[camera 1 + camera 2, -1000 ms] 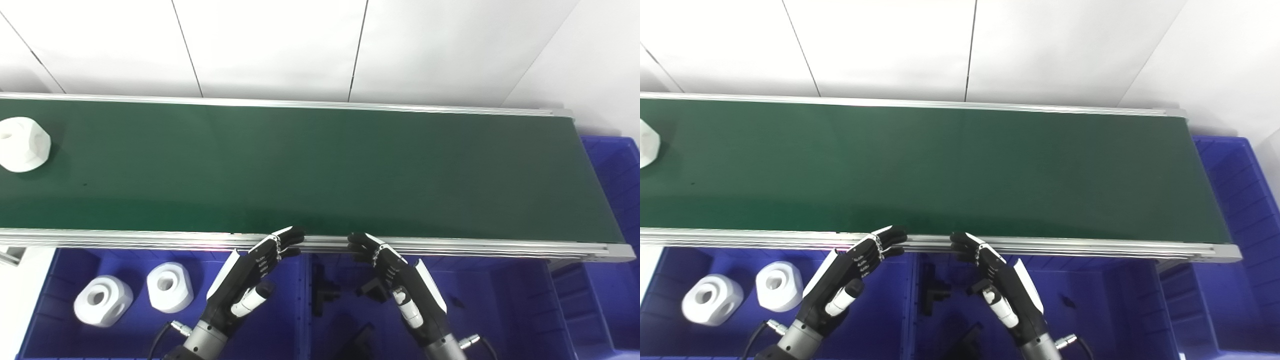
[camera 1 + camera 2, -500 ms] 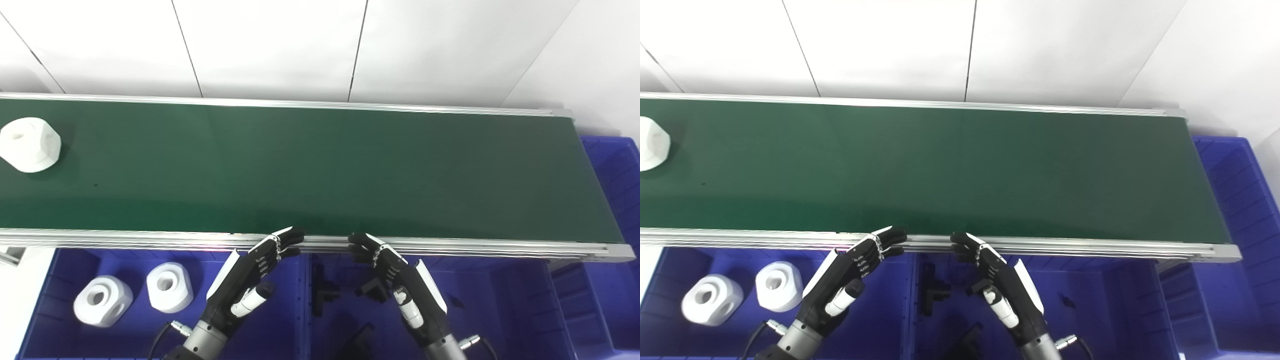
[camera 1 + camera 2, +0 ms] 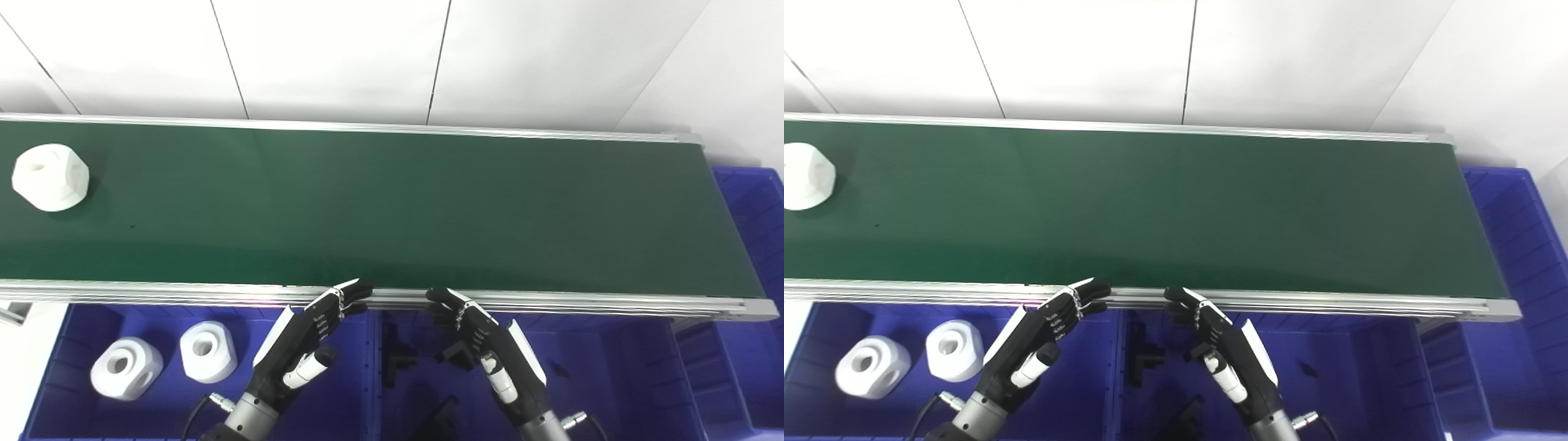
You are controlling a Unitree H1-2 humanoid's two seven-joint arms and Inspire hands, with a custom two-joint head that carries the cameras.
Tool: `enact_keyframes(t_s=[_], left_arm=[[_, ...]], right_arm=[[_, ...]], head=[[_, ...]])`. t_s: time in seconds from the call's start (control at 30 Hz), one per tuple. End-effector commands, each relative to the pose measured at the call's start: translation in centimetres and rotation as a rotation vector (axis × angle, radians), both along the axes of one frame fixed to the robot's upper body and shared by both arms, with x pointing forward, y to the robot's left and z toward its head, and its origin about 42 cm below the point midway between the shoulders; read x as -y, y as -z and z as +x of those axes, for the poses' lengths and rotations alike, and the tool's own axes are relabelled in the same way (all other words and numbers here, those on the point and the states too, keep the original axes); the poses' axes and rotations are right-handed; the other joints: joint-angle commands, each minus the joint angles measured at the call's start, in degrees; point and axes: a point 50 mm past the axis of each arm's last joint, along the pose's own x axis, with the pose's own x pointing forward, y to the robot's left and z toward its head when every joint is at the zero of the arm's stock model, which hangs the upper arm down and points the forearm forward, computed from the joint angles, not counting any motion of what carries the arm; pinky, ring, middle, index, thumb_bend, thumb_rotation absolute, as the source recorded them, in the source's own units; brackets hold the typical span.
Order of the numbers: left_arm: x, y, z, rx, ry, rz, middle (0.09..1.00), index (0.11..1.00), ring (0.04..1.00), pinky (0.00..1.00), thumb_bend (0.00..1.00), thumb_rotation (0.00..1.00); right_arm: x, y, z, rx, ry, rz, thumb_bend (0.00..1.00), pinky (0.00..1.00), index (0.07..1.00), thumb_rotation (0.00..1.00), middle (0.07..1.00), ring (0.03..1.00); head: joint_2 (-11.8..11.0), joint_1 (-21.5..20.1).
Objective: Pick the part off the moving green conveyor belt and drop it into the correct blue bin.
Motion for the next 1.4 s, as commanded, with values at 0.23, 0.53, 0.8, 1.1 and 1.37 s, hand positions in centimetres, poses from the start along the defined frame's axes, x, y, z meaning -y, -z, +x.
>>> enact_keyframes(t_s=[0.23,0.53,0.8,1.1,1.37], left_arm=[[-0.03,-0.73,0.09,0.046,0.011,-0.002,0.891,0.821,0.895,0.84,0.83,0.87],[-0.03,-0.7,-0.05,0.043,0.007,-0.012,0.887,0.819,0.891,0.84,0.83,0.86],[0.01,-0.67,-0.08,0.05,-0.001,-0.008,0.885,0.817,0.887,0.83,0.83,0.87],[-0.03,-0.7,-0.05,0.048,0.004,-0.004,0.887,0.822,0.889,0.83,0.82,0.87],[0.04,-0.6,-0.08,0.052,0.003,-0.009,0.884,0.82,0.886,0.83,0.82,0.87]], right_arm=[[-0.3,-0.76,0.14,0.063,-0.006,0.027,0.82,0.79,0.842,1.0,0.859,0.829],[-0.29,-0.85,0.03,0.059,-0.008,0.025,0.83,0.8,0.842,1.0,0.858,0.836],[-0.36,-0.81,0.09,0.065,-0.013,0.027,0.82,0.79,0.839,1.0,0.859,0.839],[-0.35,-0.74,0.11,0.06,-0.017,0.031,0.81,0.8,0.84,1.0,0.86,0.839],[-0.28,-0.68,0.04,0.055,-0.011,0.026,0.83,0.8,0.845,1.0,0.861,0.84]], head=[[-0.06,-0.12],[-0.1,-0.16],[-0.12,-0.06],[-0.26,-0.17],[-0.23,-0.15]])
